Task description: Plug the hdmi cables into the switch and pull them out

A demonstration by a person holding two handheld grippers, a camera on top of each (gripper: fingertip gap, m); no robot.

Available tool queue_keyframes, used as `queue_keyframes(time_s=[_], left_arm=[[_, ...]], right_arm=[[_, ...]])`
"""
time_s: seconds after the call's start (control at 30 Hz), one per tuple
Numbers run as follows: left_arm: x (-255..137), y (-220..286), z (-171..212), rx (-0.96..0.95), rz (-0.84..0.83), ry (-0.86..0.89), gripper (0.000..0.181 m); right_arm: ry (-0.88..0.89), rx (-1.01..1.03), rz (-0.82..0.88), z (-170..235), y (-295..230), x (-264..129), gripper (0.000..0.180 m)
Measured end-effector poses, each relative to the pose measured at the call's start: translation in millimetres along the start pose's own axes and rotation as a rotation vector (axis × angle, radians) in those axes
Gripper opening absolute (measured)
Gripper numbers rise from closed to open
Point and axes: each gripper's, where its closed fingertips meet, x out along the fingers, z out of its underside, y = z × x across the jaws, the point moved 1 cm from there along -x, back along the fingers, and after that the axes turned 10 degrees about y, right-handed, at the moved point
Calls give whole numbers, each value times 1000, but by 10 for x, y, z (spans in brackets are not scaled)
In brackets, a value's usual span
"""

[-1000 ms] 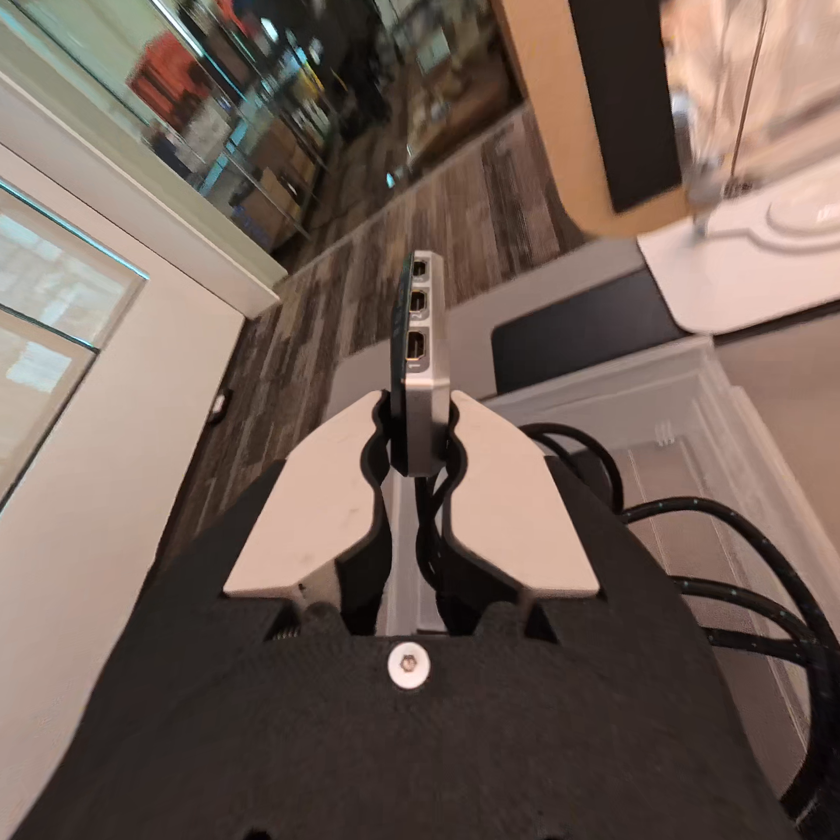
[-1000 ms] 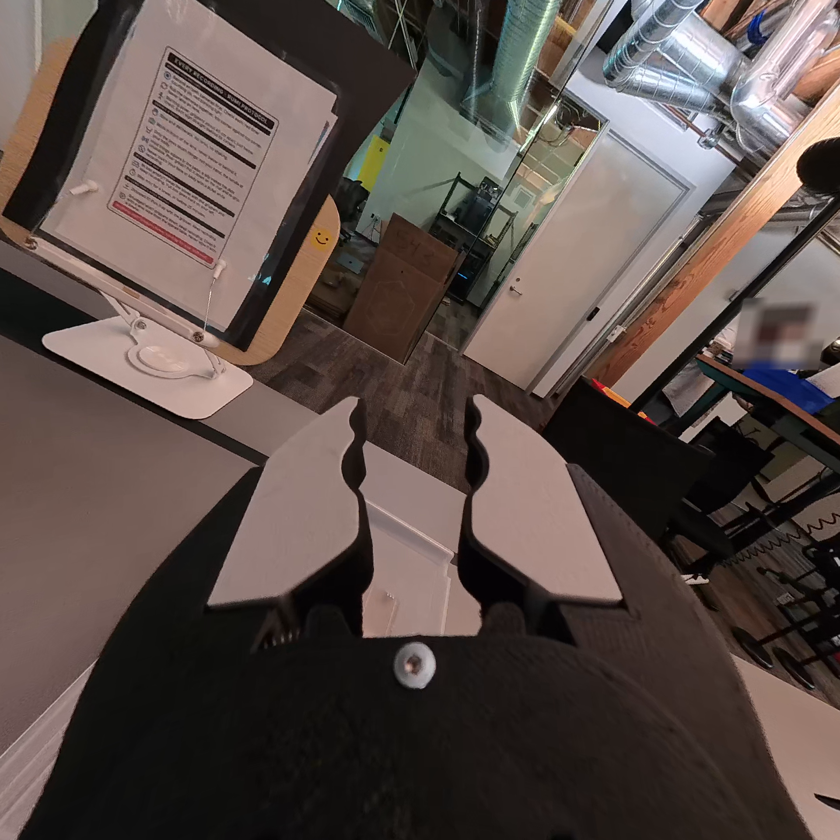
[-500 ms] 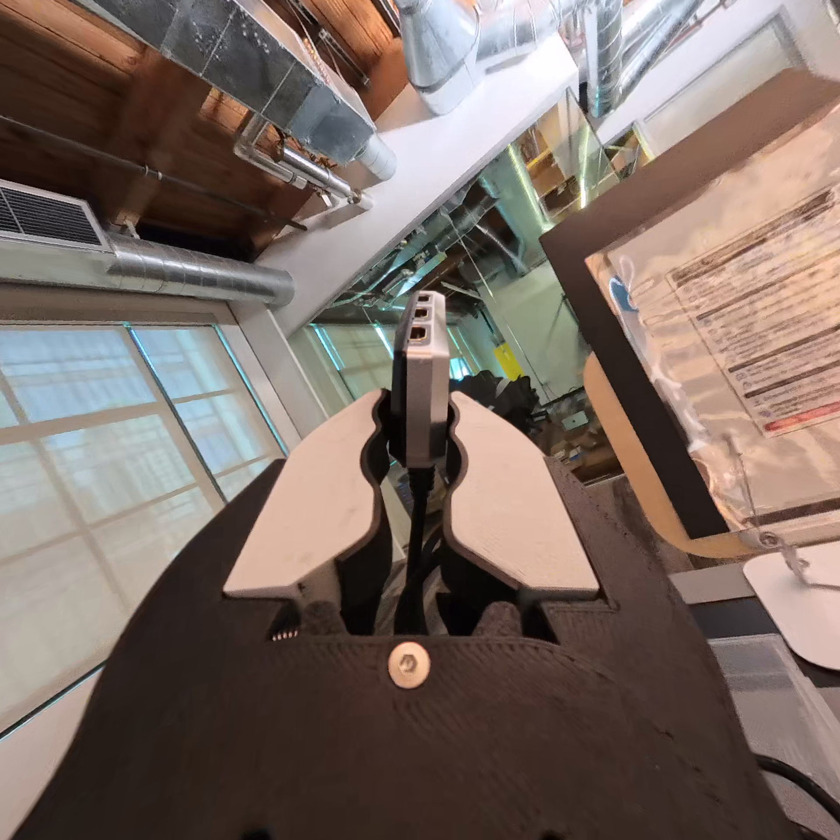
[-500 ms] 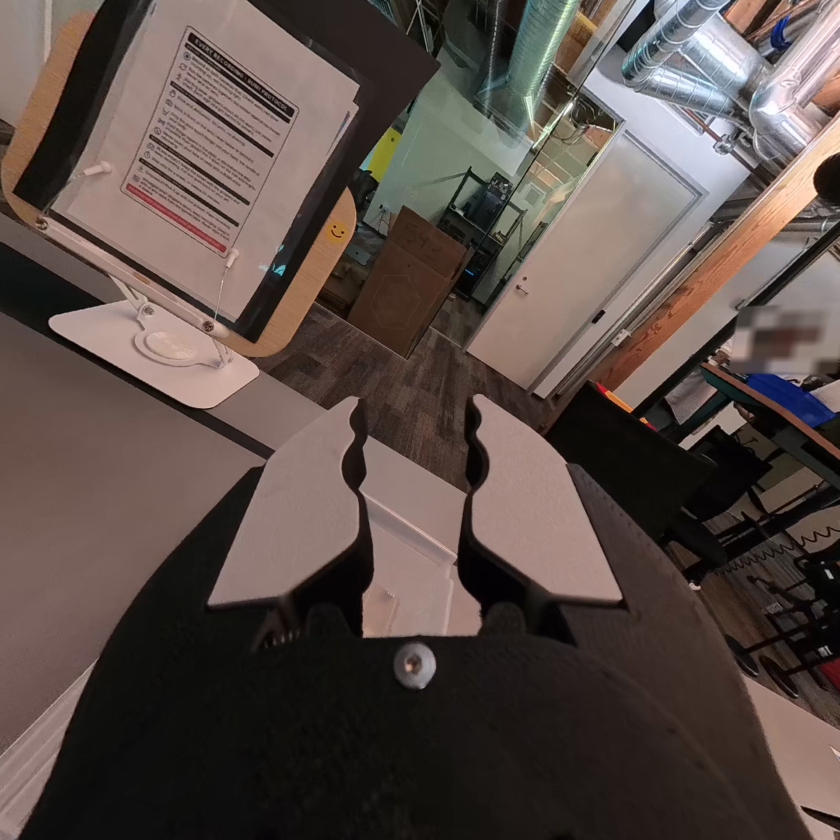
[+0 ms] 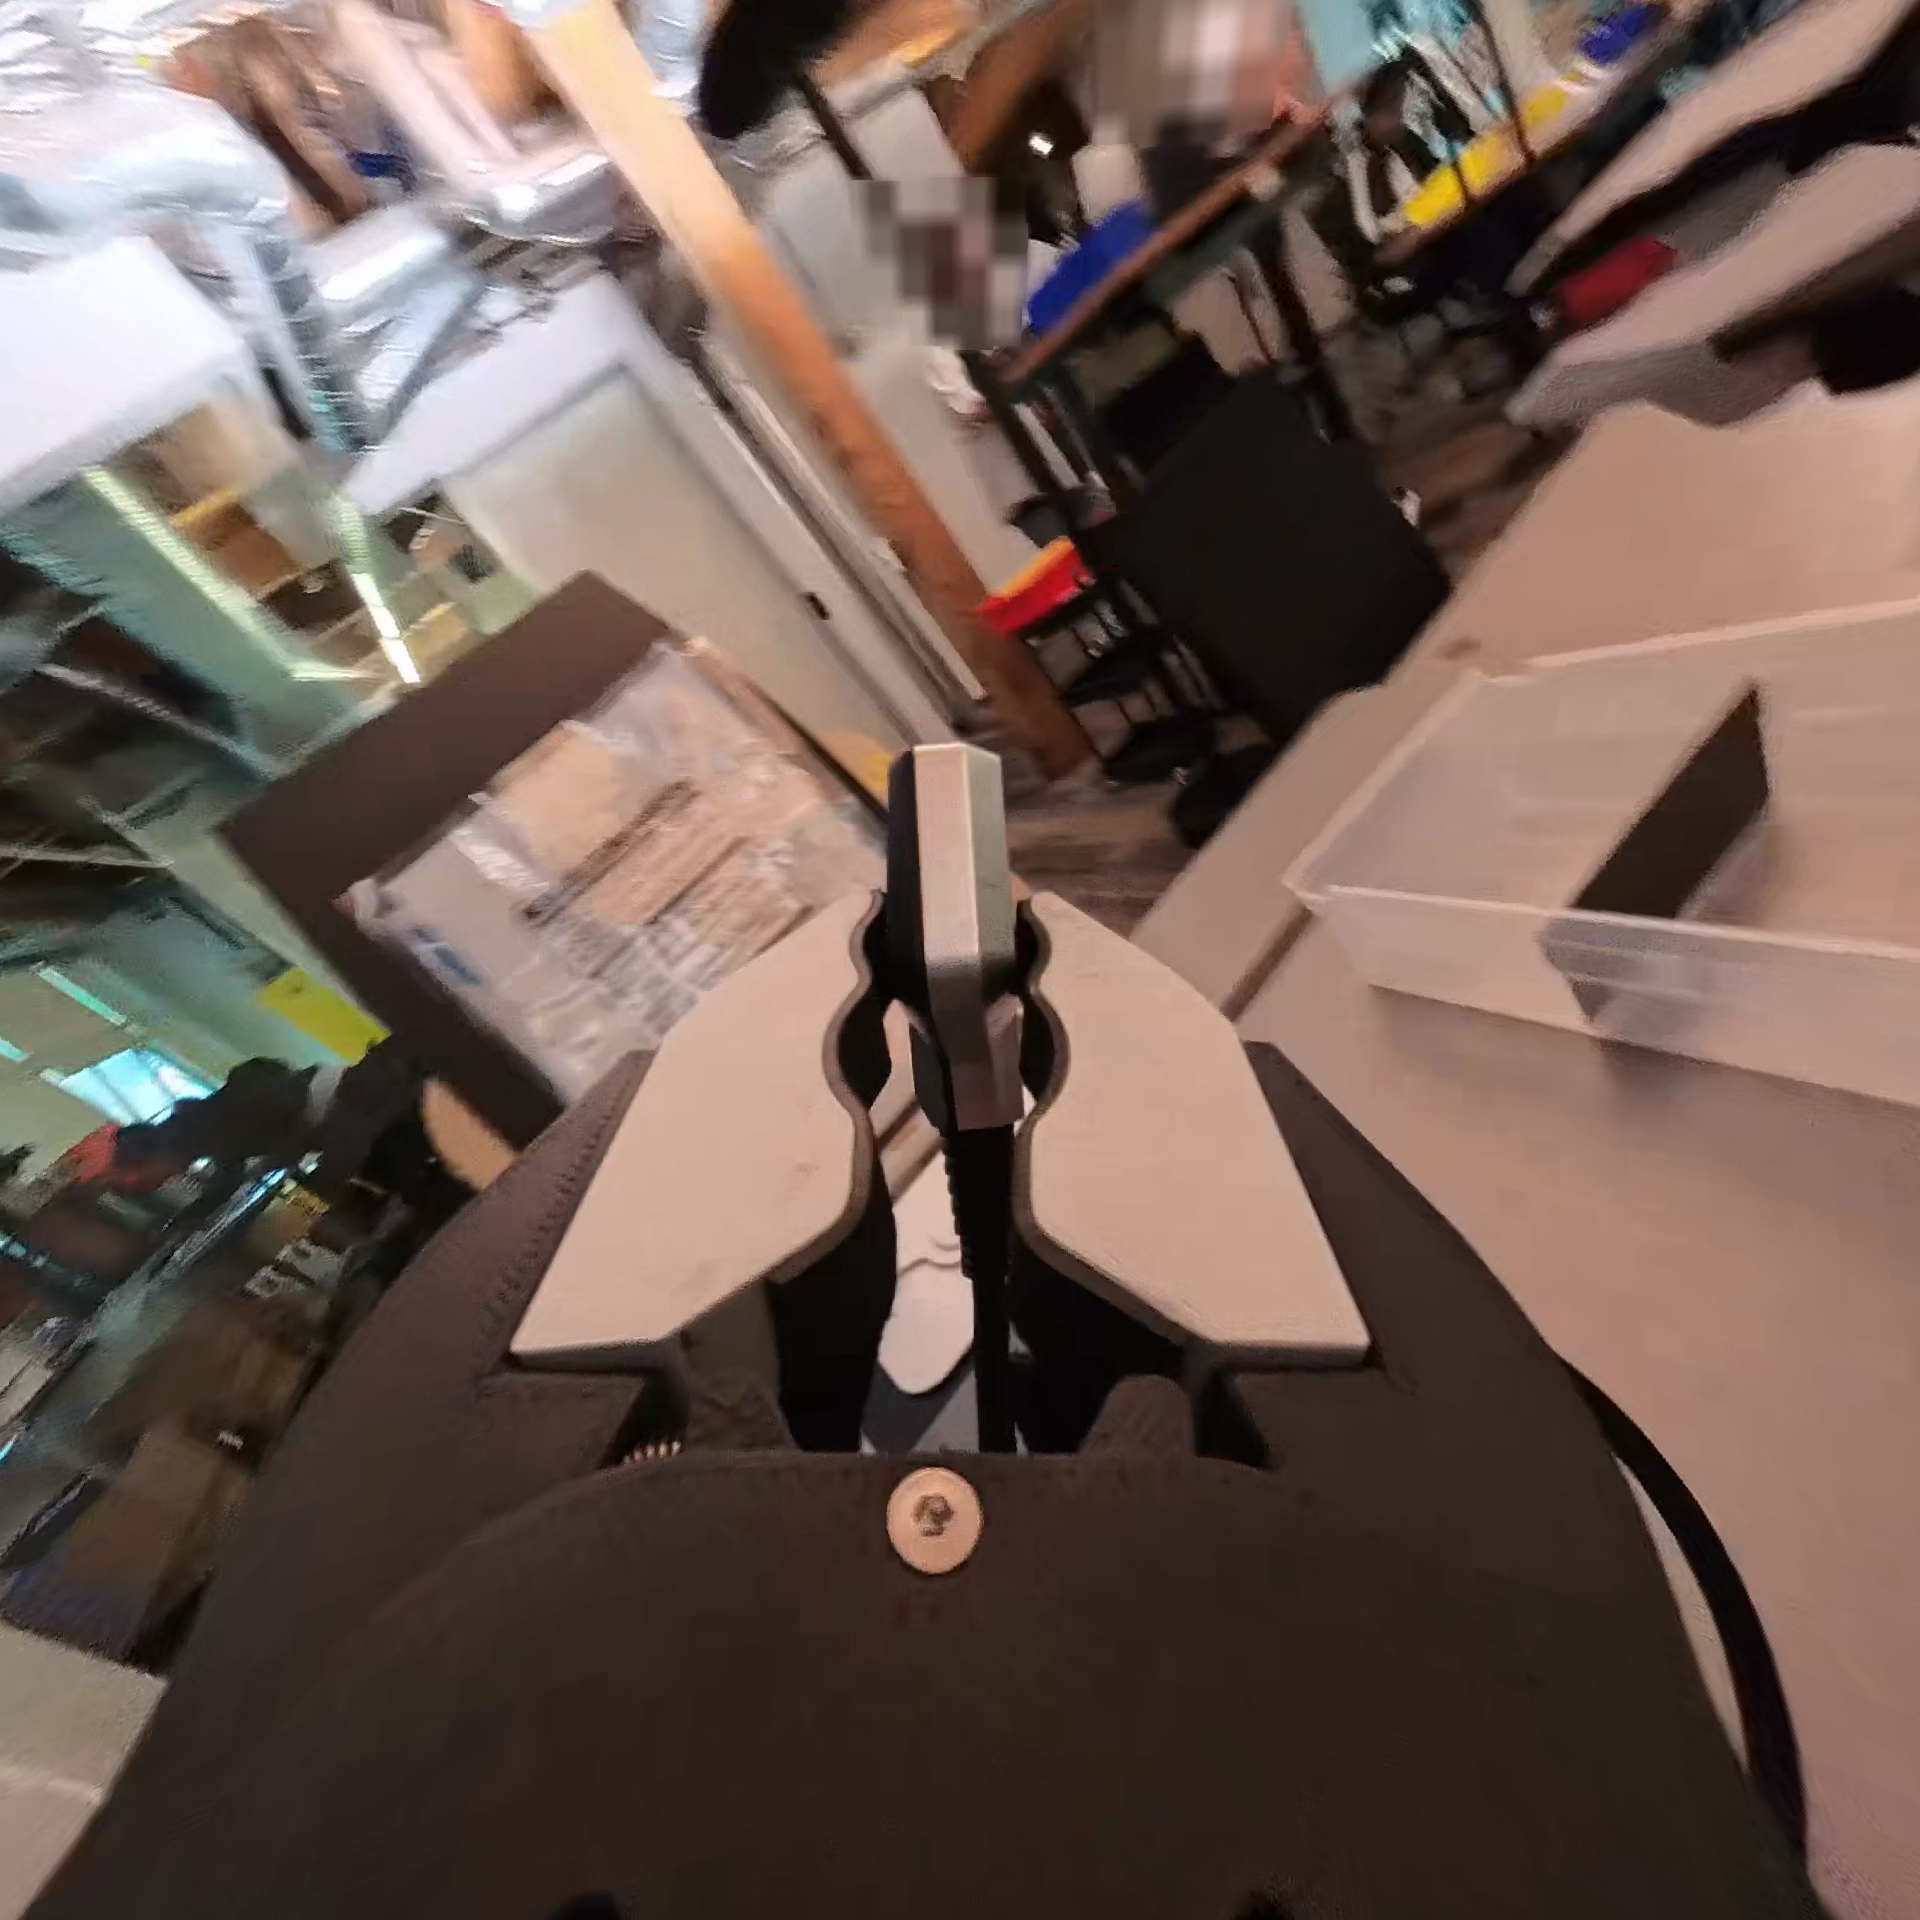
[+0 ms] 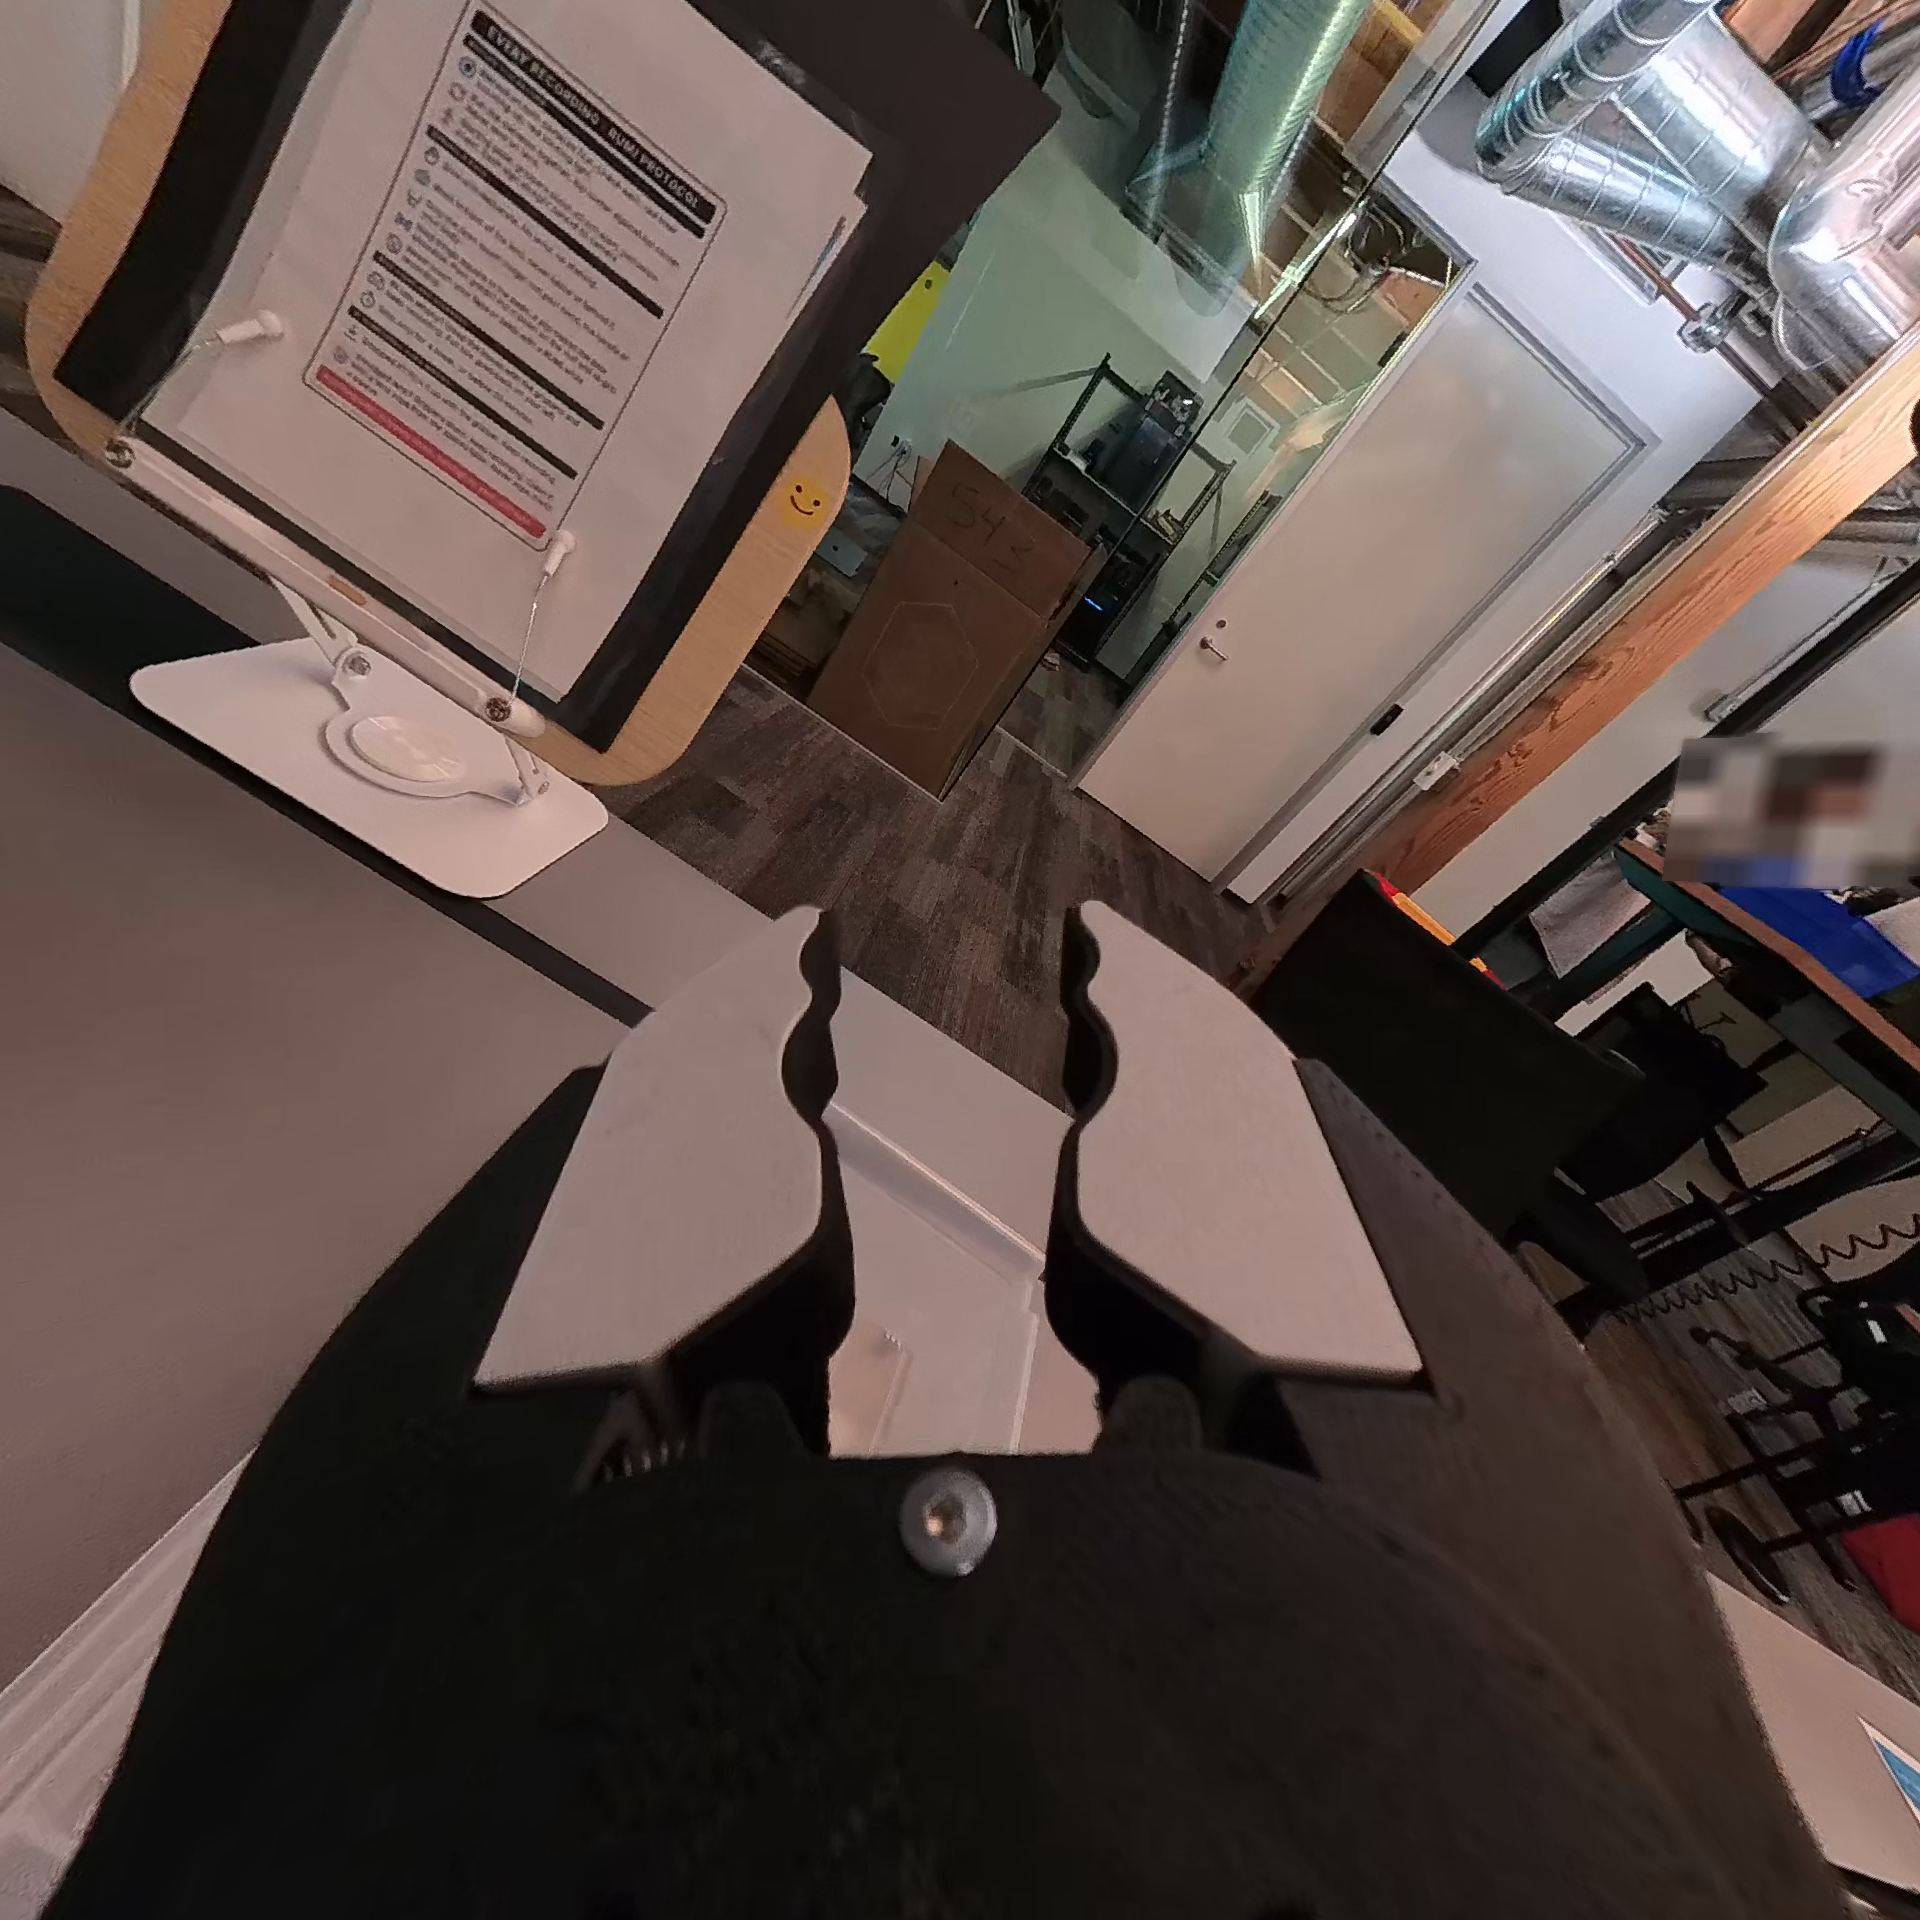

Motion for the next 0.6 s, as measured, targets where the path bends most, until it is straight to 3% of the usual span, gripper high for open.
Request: queue_keyframes(time_s=[0.17,0.4,0.6], left_arm=[[363,388,307,42,104,-102,20],[655,739,981,3,250,-298,20],[781,1005,1341,-18,350,-381,20]], right_arm=[[-84,8,-31,182,7,-16,40],[-642,313,-121,1559,123,-348,34],[-841,502,-95,2272,142,-440,29]])
